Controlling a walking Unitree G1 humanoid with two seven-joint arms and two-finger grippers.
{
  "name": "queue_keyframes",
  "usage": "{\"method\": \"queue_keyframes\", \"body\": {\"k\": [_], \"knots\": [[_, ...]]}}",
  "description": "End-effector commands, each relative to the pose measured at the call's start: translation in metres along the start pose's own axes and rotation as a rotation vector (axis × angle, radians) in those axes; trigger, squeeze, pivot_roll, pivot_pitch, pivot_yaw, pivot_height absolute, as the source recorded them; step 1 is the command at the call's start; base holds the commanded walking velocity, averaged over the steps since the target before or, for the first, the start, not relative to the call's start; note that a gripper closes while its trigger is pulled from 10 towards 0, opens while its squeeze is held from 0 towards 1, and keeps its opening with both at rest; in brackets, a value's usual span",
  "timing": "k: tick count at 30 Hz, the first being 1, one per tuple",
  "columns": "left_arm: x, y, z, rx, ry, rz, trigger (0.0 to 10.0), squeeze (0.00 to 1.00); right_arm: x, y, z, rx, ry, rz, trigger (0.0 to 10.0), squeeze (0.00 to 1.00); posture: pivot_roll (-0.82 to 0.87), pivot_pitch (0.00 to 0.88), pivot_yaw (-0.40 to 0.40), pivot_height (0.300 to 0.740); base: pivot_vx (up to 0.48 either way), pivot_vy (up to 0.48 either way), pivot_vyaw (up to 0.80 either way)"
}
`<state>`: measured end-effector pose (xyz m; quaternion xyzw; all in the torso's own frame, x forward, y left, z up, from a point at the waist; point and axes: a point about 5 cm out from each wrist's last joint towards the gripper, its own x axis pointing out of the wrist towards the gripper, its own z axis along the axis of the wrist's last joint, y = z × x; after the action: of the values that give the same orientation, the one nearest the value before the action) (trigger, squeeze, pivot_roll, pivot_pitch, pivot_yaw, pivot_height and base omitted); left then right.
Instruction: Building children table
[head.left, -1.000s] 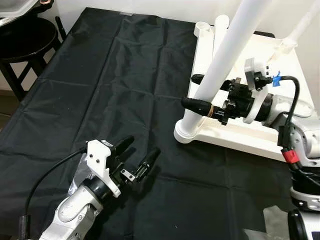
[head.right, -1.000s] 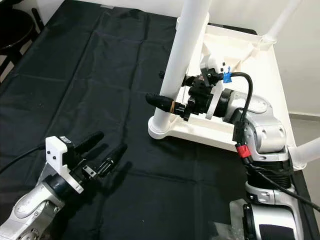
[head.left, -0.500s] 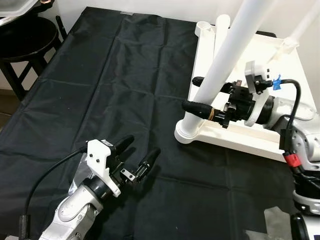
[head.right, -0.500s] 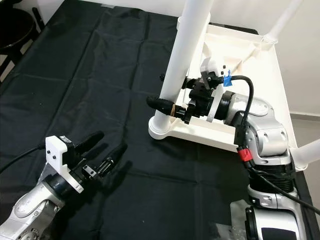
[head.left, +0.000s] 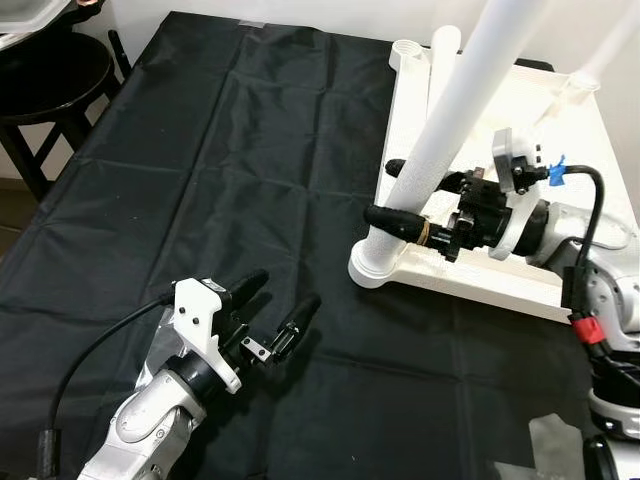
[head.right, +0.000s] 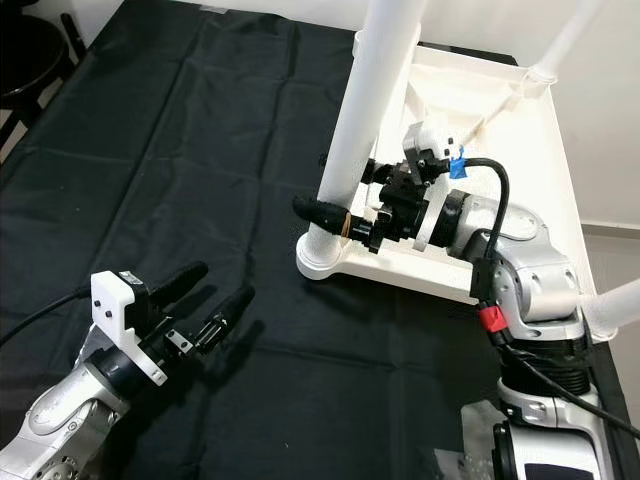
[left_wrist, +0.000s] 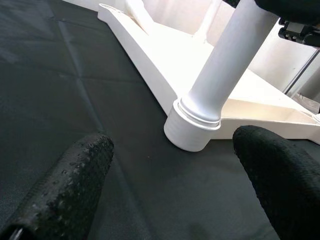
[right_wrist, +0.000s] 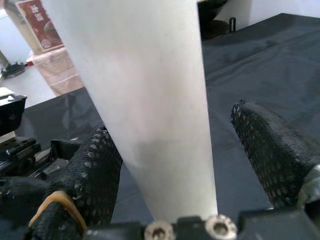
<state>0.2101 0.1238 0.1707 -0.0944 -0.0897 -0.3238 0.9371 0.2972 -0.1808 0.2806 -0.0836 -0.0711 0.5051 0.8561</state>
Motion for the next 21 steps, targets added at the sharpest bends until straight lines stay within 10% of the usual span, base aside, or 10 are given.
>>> {"method": "queue_keyframes", "body": {"k": [1, 3, 4, 6, 7, 12, 13, 15, 18, 21], "knots": [[-0.003, 0.000, -0.006, -0.015, 0.027, 0.002, 10.0, 0.00, -0.003, 0.006, -0.001, 0.032, -0.017, 0.035, 0.0, 0.00, 0.00, 0.268, -0.086, 0.740, 0.000, 0.000, 0.00], [-0.003, 0.000, -0.006, -0.015, 0.027, 0.002, 10.0, 0.00, -0.002, 0.006, -0.003, 0.031, -0.022, 0.010, 0.0, 0.00, 0.00, 0.266, -0.086, 0.740, 0.000, 0.000, 0.00], [-0.003, 0.000, -0.006, -0.015, 0.027, 0.002, 10.0, 0.00, -0.001, 0.006, -0.005, 0.031, -0.021, -0.020, 10.0, 0.00, 0.00, 0.265, -0.087, 0.740, 0.000, 0.000, 0.00], [-0.004, 0.000, -0.006, -0.016, 0.027, 0.003, 10.0, 0.00, 0.000, 0.008, -0.009, 0.027, -0.008, -0.034, 10.0, 0.00, 0.00, 0.265, -0.087, 0.740, 0.000, 0.000, 0.00], [-0.003, -0.001, -0.007, -0.017, 0.027, 0.002, 10.0, 0.00, 0.007, 0.015, -0.018, 0.060, -0.022, -0.045, 0.0, 0.00, 0.00, 0.263, -0.088, 0.740, 0.000, 0.000, 0.00], [-0.003, -0.001, -0.007, -0.017, 0.027, 0.001, 10.0, 0.00, 0.014, 0.018, -0.023, 0.073, -0.041, -0.083, 0.0, 0.00, 0.00, 0.263, -0.088, 0.740, 0.000, 0.000, 0.00], [-0.003, -0.001, -0.007, -0.016, 0.026, 0.002, 10.0, 0.00, 0.018, 0.018, -0.026, 0.071, -0.042, -0.121, 10.0, 0.00, 0.00, 0.262, -0.088, 0.740, 0.000, 0.000, 0.00], [-0.003, -0.001, -0.007, -0.016, 0.026, 0.002, 10.0, 0.00, 0.020, 0.018, -0.028, 0.066, -0.044, -0.149, 10.0, 0.00, 0.00, 0.262, -0.088, 0.740, 0.000, 0.000, 0.00], [-0.003, -0.001, -0.006, -0.016, 0.025, 0.002, 10.0, 0.00, 0.020, 0.024, -0.032, 0.082, -0.057, -0.139, 0.0, 0.00, 0.00, 0.262, -0.091, 0.740, 0.000, 0.000, 0.00], [-0.003, -0.001, -0.006, -0.017, 0.025, 0.003, 10.0, 0.00, 0.019, 0.024, -0.035, 0.085, -0.054, -0.166, 0.0, 0.00, 0.00, 0.262, -0.091, 0.740, 0.000, 0.000, 0.00]]}}
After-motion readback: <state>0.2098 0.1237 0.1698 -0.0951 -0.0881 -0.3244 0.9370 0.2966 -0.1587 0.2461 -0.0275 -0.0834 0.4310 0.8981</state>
